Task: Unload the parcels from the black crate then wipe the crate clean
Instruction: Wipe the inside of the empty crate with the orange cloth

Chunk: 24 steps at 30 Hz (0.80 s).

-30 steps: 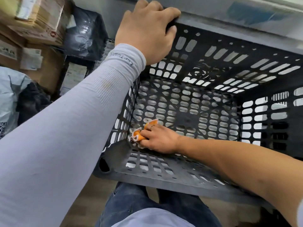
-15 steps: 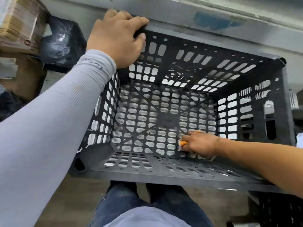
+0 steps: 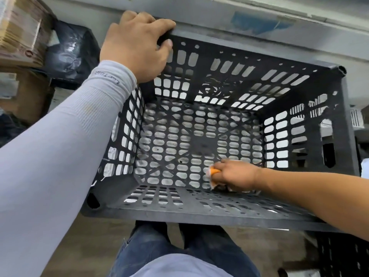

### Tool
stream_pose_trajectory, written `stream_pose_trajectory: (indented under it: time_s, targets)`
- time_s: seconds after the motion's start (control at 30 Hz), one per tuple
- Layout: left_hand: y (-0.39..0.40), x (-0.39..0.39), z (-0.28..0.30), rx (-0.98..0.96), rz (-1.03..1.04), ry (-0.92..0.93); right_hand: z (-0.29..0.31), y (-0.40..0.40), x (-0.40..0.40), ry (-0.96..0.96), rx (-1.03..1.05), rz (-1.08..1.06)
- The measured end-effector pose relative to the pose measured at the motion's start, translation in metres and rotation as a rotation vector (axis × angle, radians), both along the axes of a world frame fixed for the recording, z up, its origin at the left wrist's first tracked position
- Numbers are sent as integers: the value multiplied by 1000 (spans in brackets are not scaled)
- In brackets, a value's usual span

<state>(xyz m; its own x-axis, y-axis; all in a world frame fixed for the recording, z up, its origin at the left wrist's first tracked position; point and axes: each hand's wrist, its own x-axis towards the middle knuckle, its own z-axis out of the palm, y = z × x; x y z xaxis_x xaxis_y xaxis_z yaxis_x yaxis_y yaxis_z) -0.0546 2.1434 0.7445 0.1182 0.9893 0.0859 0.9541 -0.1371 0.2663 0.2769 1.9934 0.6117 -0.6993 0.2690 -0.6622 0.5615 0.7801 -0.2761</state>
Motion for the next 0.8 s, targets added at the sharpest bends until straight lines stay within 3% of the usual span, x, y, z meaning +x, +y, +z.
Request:
stream_pose_trajectory:
  time_s: [0.27, 0.4, 0.6, 0.8]
  targets:
    - [-3, 1, 1, 8, 6, -1, -28, -2, -163, 375, 5, 15]
    - [-5, 2, 1, 16, 14, 6, -28, 4, -197, 426, 82, -20]
    - [-4, 2, 2, 20, 11, 19, -34, 11, -164, 343, 131, 14]
    - [-4, 3, 3, 15, 1, 21, -24, 35, -77, 163, 226, -134]
